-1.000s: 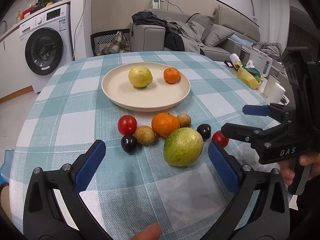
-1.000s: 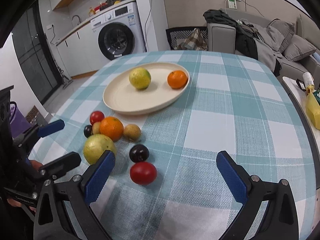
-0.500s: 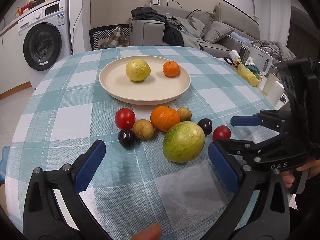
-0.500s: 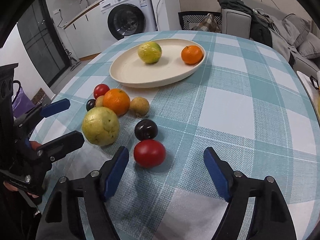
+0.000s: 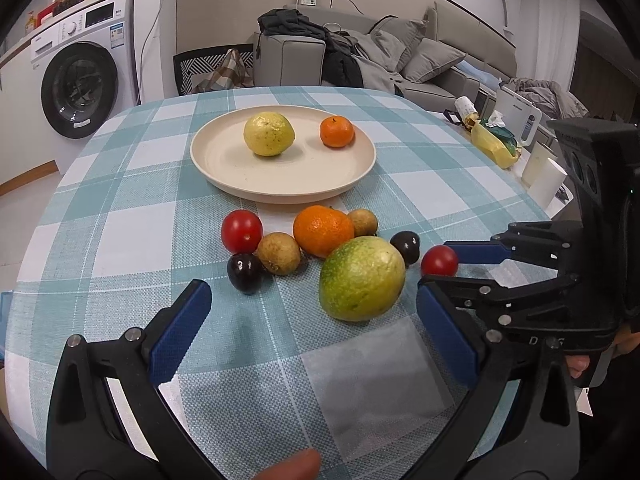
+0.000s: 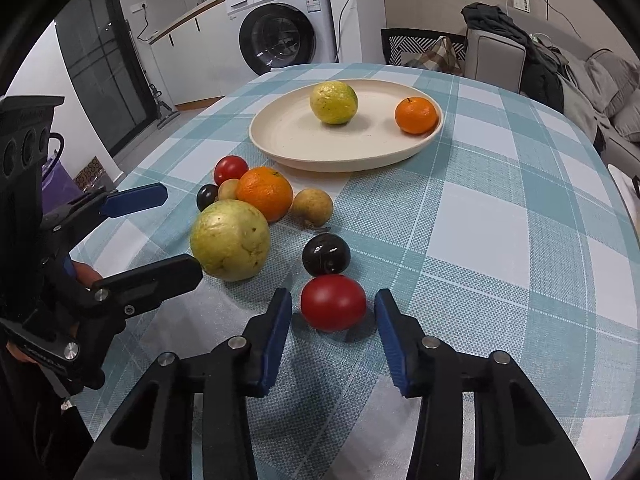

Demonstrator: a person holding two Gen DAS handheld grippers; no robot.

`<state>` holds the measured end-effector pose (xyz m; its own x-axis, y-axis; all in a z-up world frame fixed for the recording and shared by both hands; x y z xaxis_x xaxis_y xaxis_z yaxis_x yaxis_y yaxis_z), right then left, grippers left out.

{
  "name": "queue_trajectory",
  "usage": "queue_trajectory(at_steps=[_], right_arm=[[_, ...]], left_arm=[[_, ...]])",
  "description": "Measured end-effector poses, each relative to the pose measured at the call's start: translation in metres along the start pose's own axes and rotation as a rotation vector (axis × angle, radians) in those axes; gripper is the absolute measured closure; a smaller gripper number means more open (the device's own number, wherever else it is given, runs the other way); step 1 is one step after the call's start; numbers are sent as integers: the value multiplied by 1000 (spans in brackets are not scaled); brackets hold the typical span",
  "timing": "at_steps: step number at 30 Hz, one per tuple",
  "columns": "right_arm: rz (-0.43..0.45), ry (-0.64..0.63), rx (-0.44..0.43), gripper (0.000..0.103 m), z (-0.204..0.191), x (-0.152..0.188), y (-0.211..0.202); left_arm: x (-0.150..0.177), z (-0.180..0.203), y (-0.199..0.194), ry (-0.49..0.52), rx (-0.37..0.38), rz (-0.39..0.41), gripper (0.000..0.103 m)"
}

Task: Organize fruits
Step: 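Grasp the large green citrus with the left tool while the right tool grasps the red tomato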

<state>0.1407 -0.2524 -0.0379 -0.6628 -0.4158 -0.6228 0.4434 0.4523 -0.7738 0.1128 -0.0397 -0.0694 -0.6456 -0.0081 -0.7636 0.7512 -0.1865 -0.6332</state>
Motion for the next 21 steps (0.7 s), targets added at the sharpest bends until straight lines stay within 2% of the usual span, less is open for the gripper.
queue_trajectory(at_steps=[4, 12, 15, 17, 21], right_arm=[[0, -11, 5, 70, 0, 0, 0], [21, -15, -2, 70, 1, -1, -6], [38, -4, 1, 70, 3, -4, -11], [47, 3, 6, 70, 6, -6, -14], [58, 15, 14, 70, 12, -9, -17]], left_arm=[[0, 3, 1, 3, 9, 0, 1], [1, 6, 4, 11, 18, -17, 4], [2, 5, 5, -4, 33, -23, 7], [2, 6, 6, -7, 41, -27, 14], [3, 10, 8, 1, 54, -35, 16]])
Point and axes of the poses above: each gripper's, at about its wrist camera, not at the fingertips, and y roughly the way its jaws point, z to its right, x to its underside, the point moved 5 cm from there along y, roughly the way its jaws point, and after that the axes turned 4 degrees about z, right-handed, at the moved point
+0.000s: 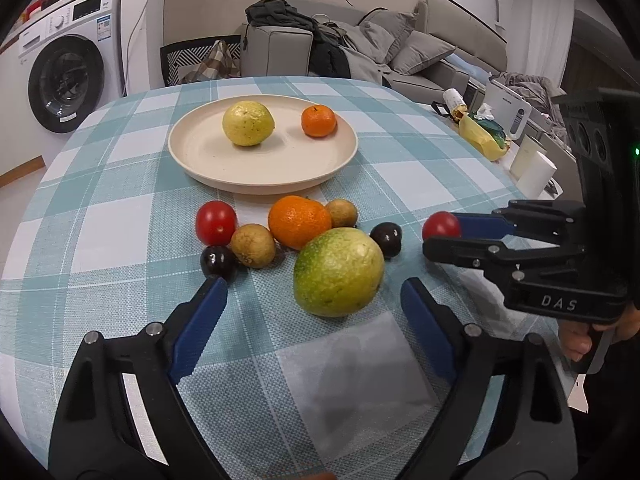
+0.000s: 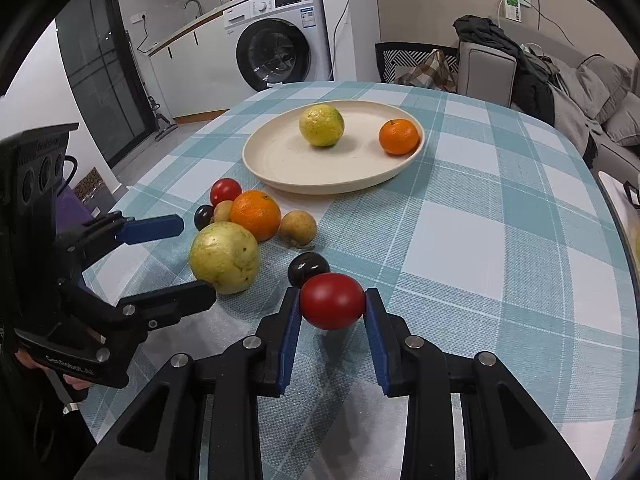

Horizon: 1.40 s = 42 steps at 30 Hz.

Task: Organize fruits
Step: 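Grasp the large green citrus with the left tool while the right tool grasps the red tomato, then carry the green citrus and red tomato onto the plate and release both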

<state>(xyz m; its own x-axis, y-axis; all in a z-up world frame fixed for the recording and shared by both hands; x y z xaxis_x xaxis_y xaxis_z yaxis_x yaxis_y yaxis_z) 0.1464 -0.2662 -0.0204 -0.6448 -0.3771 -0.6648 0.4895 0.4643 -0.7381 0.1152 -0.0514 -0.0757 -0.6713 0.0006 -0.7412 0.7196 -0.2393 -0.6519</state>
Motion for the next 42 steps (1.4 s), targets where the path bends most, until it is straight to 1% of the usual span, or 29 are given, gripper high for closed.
queue_trajectory(at_steps=[2, 4, 6, 8, 9, 11, 12, 14, 18, 19, 22, 24, 31, 42], right_arm=[[4, 5, 4, 70, 2, -1, -2], [8, 10, 6, 70, 3, -2, -3], [12, 11, 7, 70, 4, -2, -4], [15, 12, 6, 70, 4, -3, -5], [16, 11, 9, 70, 5, -3, -5], [16, 8, 17, 70, 5, -3, -5], [16, 10, 17, 70, 6, -3, -5], [16, 12, 18, 70, 7, -3, -6], [17, 11, 20, 70, 7, -3, -6], [15, 10, 21, 70, 6, -3, -6], [14, 8, 19, 70, 6, -2, -7], [15, 9, 18, 70, 5, -2, -7], [19, 14, 21, 70, 7, -2, -7], [41, 4, 1, 70, 5, -4, -10]], left_arm=[[0, 2, 0, 1, 6, 4, 21], [-1, 4, 1, -2, 11, 7, 22], [-2, 5, 3, -3, 9, 1, 25], [-3, 6, 6, -3, 13, -8, 33], [-4, 6, 8, -4, 10, -14, 34], [-6, 7, 11, -5, 6, -18, 40], [-7, 8, 12, -4, 7, -21, 41], [-7, 10, 14, 3, 9, -25, 48], [-5, 13, 16, 21, 7, -34, 53], [-4, 13, 17, 23, 12, -36, 55], [-4, 15, 17, 33, 7, -36, 56], [-4, 16, 16, 33, 18, -32, 56], [-7, 16, 8, 29, 37, 3, 56], [-21, 11, -16, 13, 42, 88, 56]])
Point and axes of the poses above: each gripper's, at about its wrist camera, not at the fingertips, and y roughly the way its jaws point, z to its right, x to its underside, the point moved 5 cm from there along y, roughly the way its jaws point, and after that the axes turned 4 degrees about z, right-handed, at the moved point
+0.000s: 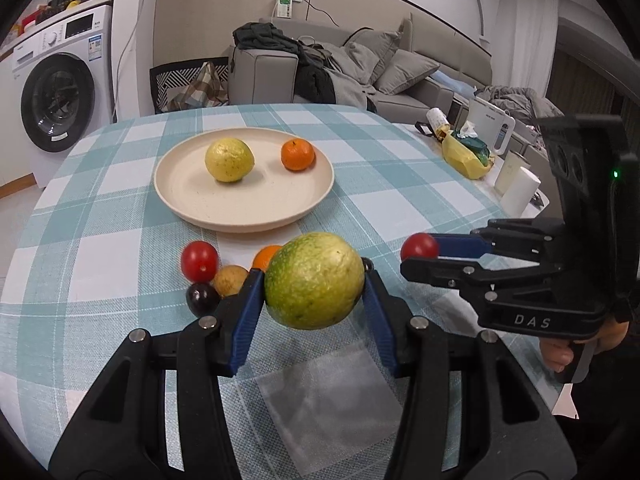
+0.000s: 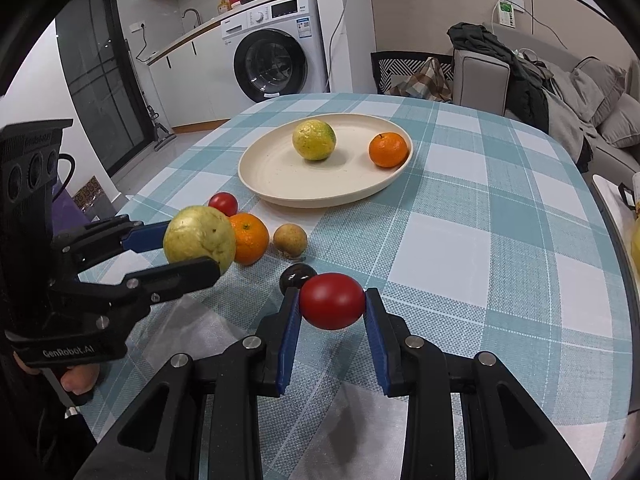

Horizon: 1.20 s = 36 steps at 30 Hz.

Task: Organize fruits
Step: 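Carry the green citrus and red tomato onto the plate and release both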

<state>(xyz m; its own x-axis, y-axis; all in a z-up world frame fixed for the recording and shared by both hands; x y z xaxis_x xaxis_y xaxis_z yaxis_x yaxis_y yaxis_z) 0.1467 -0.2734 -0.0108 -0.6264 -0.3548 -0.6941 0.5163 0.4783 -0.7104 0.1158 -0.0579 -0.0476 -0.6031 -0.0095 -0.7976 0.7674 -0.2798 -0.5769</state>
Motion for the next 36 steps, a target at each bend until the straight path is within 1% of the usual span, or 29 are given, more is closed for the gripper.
queue_trajectory(at_steps=[10, 17, 23, 28, 32, 36], right_arm=[[58, 2, -15, 70, -4, -6, -4], [98, 26, -21, 70, -1, -16, -5], [135, 61, -8, 70, 5, -31, -1], [166, 97, -3, 70, 11, -45, 7], [169, 121, -1, 71, 17, -52, 13], [163, 118, 1, 70, 18, -60, 18]], left_arm=[[-14, -32, -9, -63, -48, 40, 56], [-28, -42, -5, -49, -67, 61, 56], [-40, -50, 6, -49, -84, 72, 56], [-50, -65, 18, -70, -94, 80, 56], [-57, -76, 27, -85, -102, 87, 56], [-64, -85, 37, -91, -110, 89, 56]])
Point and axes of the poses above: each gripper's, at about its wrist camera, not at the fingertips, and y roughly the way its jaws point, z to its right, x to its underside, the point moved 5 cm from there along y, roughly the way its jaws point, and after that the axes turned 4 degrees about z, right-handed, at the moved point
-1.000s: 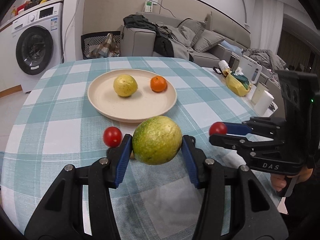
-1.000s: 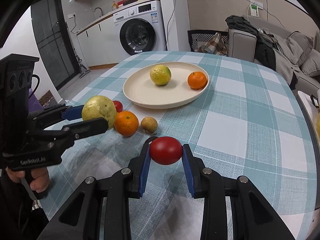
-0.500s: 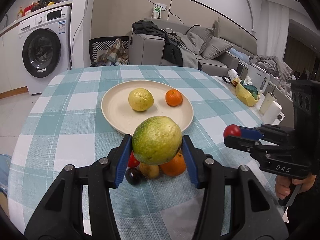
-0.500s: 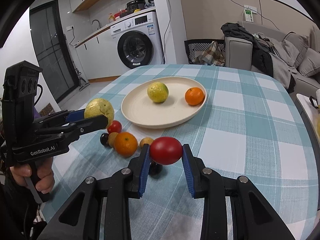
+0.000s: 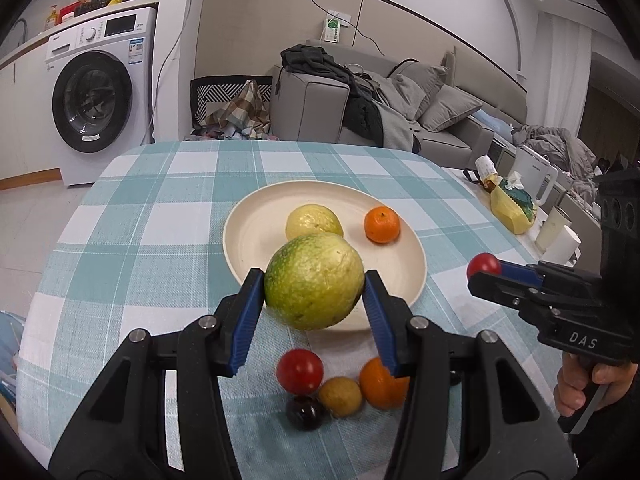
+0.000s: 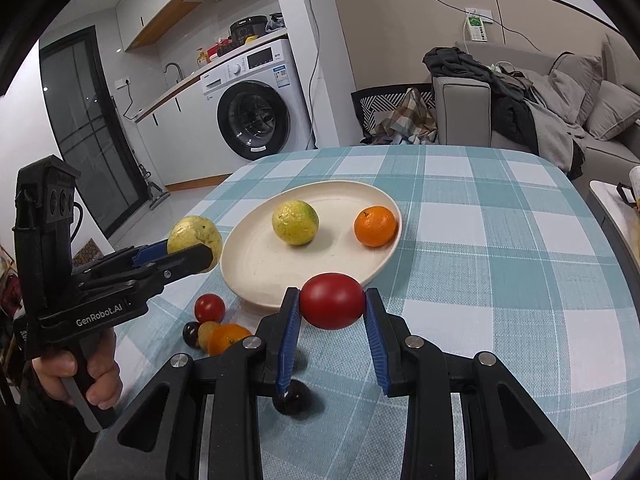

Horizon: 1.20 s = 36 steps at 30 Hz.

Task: Organize fruits
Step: 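Carry the green citrus and red tomato onto the plate and release both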

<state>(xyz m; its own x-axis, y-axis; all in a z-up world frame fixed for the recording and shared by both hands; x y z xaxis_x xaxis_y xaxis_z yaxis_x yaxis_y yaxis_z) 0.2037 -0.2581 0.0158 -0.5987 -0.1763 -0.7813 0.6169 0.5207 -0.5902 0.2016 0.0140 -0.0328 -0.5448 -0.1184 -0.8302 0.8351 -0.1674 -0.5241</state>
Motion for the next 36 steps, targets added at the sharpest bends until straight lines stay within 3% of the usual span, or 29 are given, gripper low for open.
queue_trajectory(at_steps=[11, 22, 36], right_arm=[[-4, -11, -9, 70, -5, -21, 20], [-39, 24, -22, 70, 0, -10, 55], [-36, 28, -34, 70, 0, -15, 70]], left_arm=[[-13, -6, 31, 19, -25, 3, 56], [-7, -13, 48, 18, -44, -19, 56], [1, -11, 61, 37, -60, -72, 56]])
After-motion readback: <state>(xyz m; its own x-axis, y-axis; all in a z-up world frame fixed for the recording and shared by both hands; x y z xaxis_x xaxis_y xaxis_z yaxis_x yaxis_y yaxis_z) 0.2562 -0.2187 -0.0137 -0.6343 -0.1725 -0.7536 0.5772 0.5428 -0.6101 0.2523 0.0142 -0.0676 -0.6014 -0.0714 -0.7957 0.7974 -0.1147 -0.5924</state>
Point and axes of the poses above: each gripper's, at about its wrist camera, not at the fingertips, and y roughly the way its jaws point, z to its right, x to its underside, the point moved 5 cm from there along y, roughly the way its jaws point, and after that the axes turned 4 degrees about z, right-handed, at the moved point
